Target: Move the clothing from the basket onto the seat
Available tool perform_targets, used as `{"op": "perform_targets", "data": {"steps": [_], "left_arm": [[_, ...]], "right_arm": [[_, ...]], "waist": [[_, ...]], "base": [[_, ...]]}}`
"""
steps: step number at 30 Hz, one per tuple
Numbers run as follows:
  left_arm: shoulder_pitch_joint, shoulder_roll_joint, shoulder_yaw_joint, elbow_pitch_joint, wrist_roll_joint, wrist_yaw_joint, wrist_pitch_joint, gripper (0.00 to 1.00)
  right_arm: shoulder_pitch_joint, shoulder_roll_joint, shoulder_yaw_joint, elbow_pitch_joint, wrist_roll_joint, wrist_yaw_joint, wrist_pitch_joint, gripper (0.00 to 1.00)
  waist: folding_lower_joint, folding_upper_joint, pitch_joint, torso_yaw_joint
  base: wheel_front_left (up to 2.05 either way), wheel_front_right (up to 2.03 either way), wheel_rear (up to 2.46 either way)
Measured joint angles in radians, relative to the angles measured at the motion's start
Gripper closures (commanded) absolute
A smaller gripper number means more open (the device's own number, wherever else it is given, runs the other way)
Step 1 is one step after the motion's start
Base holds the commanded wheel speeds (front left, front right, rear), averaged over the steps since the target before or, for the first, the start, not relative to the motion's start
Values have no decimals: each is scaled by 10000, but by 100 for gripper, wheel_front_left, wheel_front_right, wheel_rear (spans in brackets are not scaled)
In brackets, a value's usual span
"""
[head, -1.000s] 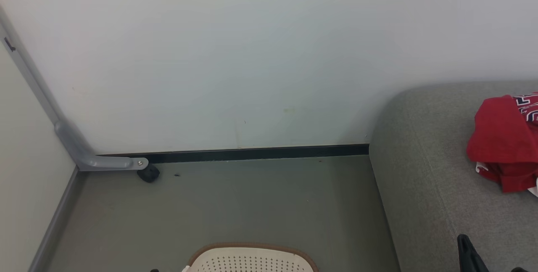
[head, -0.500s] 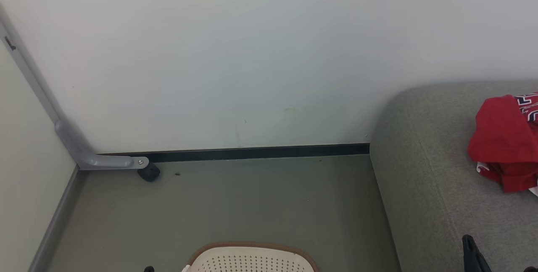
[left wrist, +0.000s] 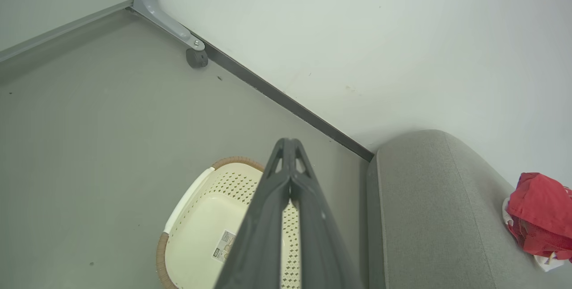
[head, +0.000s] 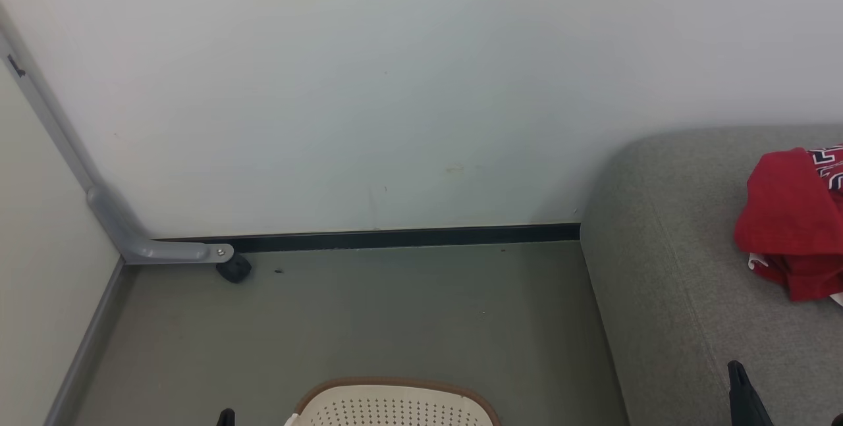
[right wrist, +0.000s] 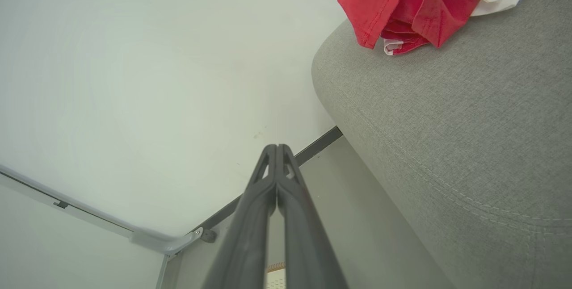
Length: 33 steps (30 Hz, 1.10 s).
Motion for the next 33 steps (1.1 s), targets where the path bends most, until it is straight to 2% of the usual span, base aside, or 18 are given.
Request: {"op": "perform_targets", "data": {"steps": [33], "left_arm": [[-617, -182, 901, 73, -4243, -800, 734, 100]], "right_arm": [[-624, 217, -474, 706, 4585, 228, 890, 100]], "waist": [[0, 0, 68, 39]], "base": [[0, 0, 0]]}}
